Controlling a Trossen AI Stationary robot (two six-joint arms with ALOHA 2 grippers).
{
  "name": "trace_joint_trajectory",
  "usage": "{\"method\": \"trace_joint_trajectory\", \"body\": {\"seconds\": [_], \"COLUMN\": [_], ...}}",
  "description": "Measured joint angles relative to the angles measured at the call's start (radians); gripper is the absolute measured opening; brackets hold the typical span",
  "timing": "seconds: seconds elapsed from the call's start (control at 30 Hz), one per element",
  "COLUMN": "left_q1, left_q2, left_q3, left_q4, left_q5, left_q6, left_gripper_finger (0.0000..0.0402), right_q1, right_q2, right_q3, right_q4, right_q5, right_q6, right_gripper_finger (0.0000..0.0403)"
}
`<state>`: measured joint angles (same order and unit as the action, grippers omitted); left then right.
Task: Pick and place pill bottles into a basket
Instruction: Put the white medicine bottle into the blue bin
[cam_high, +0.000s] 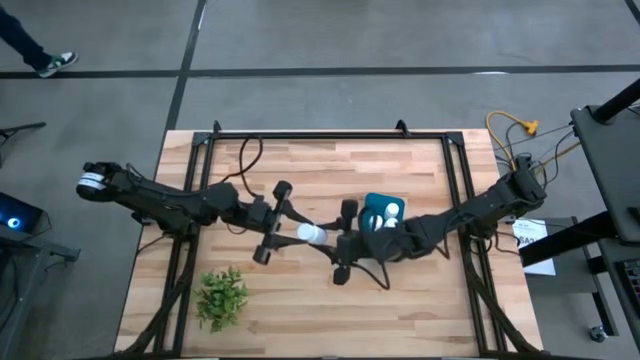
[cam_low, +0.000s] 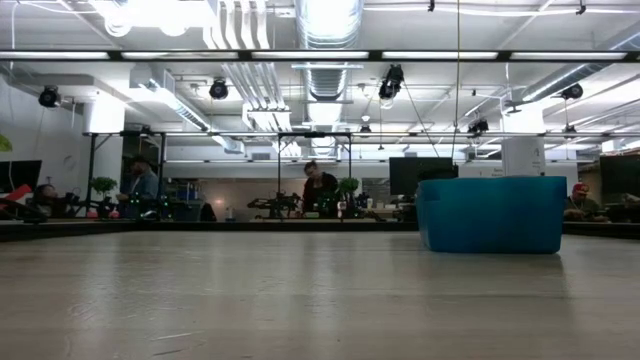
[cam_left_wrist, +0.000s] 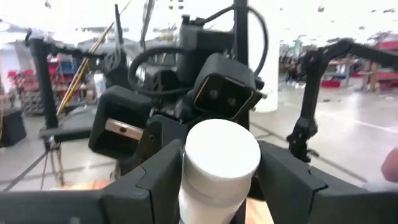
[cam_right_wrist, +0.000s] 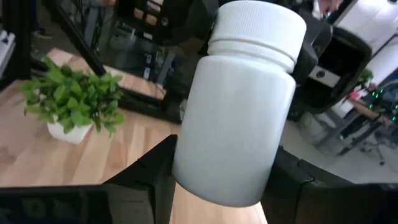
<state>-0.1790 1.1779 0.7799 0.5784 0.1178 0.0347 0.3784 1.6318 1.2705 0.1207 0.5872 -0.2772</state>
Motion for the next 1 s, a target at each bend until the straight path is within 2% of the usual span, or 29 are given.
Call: {"method": "trace_joint_trajectory", "body": {"seconds": [0.4,0.67,1.0], "left_q1": [-0.017,-0.018,-0.018], "left_q2": [0.018,0.079,0.134], "left_q3": [-0.002,-0.005,-0.006], "left_q4": [0.051,0.126,0.214], "left_q5": [0.023,0.03,0.036], "left_q6": [0.031,0.051,0.053], "left_gripper_finger": [0.0179,0.0179,0.0179], "right_q1": [0.004,0.002,-0.001], "right_q2": [0.0,0.003,0.004], "right_q3": [-0.003,-0.003,-0.007], "right_q4": [0.142,0.209,0.234], "right_q5": [0.003,-0.035,-0.043], "right_q6": [-0.08,-0.088,-0.093], "right_gripper_finger": [0.0162,0.0162,0.0162]}}
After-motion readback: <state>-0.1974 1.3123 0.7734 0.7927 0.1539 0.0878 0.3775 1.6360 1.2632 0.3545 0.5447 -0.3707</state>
